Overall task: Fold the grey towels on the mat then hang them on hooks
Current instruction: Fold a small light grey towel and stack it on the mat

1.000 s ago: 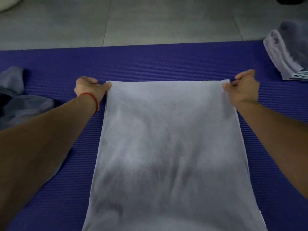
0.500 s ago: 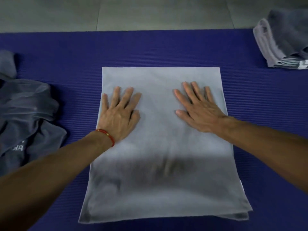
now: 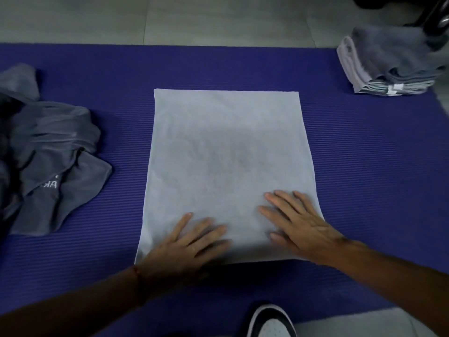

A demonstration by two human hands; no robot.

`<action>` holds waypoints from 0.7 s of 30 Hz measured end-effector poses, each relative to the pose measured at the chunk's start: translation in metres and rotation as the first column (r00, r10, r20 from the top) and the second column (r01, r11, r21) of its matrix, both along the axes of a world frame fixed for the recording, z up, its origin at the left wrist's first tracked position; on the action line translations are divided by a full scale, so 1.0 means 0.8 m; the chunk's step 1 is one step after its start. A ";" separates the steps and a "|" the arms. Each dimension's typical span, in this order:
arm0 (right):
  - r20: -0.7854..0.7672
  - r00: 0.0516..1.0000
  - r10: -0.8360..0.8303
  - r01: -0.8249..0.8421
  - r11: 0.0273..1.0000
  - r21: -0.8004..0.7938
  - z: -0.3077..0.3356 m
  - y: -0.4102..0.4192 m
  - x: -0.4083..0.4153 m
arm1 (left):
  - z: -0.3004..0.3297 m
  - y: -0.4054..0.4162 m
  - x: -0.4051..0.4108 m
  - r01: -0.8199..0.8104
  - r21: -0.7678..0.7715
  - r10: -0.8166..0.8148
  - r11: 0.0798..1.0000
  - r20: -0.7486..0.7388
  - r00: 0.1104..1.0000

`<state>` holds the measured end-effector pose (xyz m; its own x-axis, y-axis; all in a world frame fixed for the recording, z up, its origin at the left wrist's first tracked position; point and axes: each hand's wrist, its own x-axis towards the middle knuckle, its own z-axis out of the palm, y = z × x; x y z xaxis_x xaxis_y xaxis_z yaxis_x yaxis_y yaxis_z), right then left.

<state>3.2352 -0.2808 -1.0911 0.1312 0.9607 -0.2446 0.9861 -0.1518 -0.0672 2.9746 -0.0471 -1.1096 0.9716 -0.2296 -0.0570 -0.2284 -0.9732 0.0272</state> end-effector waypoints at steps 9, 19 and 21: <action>0.058 0.983 0.173 -0.181 0.964 0.196 0.025 -0.013 -0.030 | 0.043 0.028 -0.035 -0.093 -0.007 0.094 0.996 0.101 0.990; 0.280 0.942 0.187 -0.245 0.950 0.191 0.079 0.058 0.014 | 0.103 0.054 0.067 -0.213 0.011 0.195 0.977 0.350 0.916; 0.237 0.897 0.372 -0.411 0.901 0.141 0.062 0.043 -0.018 | 0.080 0.020 0.038 0.001 0.007 -0.003 1.000 0.241 0.971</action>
<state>3.2211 -0.2461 -1.0413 -0.2376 0.9689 -0.0689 0.9581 0.2454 0.1478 3.0047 -0.0312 -1.0457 0.9564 -0.2319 0.1774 -0.2293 -0.9727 -0.0351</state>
